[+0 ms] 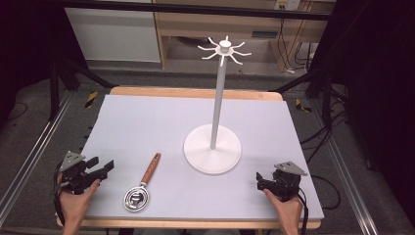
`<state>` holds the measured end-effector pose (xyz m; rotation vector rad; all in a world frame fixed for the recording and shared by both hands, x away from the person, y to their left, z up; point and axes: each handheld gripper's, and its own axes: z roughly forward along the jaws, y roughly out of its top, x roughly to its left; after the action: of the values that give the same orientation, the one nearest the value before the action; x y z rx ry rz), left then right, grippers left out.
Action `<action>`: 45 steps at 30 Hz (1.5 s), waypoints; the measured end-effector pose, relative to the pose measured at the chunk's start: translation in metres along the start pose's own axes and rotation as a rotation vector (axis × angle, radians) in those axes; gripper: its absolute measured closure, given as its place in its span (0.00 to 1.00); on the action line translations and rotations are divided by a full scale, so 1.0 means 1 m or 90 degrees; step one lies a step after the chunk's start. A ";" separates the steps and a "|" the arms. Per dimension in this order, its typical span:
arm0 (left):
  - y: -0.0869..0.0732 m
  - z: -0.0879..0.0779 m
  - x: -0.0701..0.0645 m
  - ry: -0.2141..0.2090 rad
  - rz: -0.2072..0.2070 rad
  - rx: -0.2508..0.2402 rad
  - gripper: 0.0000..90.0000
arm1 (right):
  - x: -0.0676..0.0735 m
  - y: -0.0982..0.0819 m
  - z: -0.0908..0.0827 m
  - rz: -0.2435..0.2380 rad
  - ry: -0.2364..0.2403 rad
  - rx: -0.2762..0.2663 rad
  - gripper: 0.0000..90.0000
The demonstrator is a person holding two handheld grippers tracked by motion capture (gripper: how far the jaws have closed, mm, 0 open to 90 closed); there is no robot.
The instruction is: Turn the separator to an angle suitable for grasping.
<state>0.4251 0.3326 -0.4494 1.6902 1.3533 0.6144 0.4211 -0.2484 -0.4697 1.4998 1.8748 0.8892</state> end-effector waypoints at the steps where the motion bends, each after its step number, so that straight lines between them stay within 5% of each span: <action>1: 0.000 0.000 -0.001 -0.004 0.000 -0.001 0.40 | 0.000 0.000 0.000 0.002 0.003 -0.001 0.09; 14: 0.011 -0.003 -0.024 -0.054 0.024 0.011 0.45 | 0.001 -0.002 -0.002 0.004 -0.009 0.013 0.09; 45: 0.023 0.019 -0.076 -0.087 0.110 0.055 0.45 | -0.004 -0.001 -0.003 0.011 -0.003 0.010 0.09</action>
<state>0.4309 0.2535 -0.4291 1.8977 1.1594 0.5330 0.4189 -0.2527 -0.4685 1.5285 1.8729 0.8794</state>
